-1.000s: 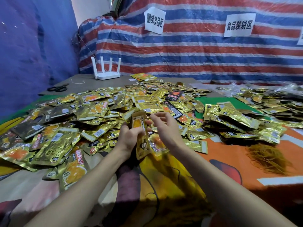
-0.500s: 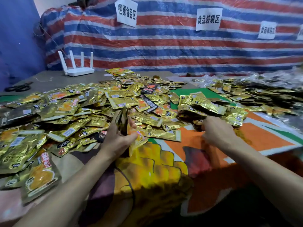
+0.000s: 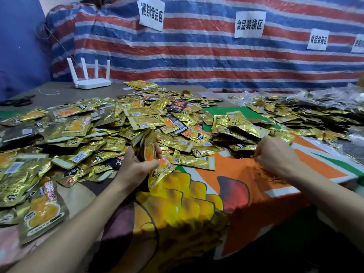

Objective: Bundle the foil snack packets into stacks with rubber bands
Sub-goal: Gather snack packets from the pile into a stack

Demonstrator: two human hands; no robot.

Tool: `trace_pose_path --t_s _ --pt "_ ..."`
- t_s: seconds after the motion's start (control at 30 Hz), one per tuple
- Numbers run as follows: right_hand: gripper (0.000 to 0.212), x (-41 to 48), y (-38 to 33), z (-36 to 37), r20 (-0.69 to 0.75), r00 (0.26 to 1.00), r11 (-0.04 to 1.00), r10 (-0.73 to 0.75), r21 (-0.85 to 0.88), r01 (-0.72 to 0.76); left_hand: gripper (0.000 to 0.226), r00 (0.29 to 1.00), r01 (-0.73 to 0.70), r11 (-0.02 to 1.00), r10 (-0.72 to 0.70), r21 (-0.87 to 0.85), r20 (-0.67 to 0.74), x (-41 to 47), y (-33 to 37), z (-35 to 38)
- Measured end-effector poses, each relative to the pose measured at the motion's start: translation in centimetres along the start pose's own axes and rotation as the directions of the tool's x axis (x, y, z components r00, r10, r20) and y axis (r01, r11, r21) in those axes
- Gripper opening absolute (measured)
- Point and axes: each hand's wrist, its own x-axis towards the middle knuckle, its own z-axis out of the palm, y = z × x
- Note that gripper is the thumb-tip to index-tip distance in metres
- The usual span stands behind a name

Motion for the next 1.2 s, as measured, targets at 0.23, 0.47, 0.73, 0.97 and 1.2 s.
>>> trace_pose_path --t_s 0.23,0.47,0.73,0.97,1.2 --pt "0.007 1.3 -1.7 -2.2 -0.065 0.997 0.871 -0.034 0.488 0.061 0.041 0.996 0.038 0.983 -0.051 -0.177 -0.07 0.4 0.1 -0.4" --pt "0.004 0.1 -9.7 -1.0 0.04 0.964 0.54 -0.263 0.834 0.113 0.049 0.955 0.297 0.726 -0.22 -0.62 0.2 0.3 2.1 -1.8" --pt "0.01 -0.9 -18.2 0.4 -0.075 0.912 0.319 -0.403 0.923 0.216 0.045 0.878 0.475 0.749 -0.436 -0.462 0.197 -0.4 2.6 -3.4" --pt "0.011 -2.5 -21.8 3.1 -0.338 0.831 0.475 -0.442 0.698 0.536 0.014 0.869 0.483 0.822 -0.493 -0.303 0.046 -0.9 2.2 -4.5" --pt "0.014 -1.9 -20.7 4.0 -0.106 0.935 0.264 -0.339 0.943 0.202 0.031 0.898 0.424 0.805 -0.433 -0.416 0.078 -0.9 2.3 -4.9"
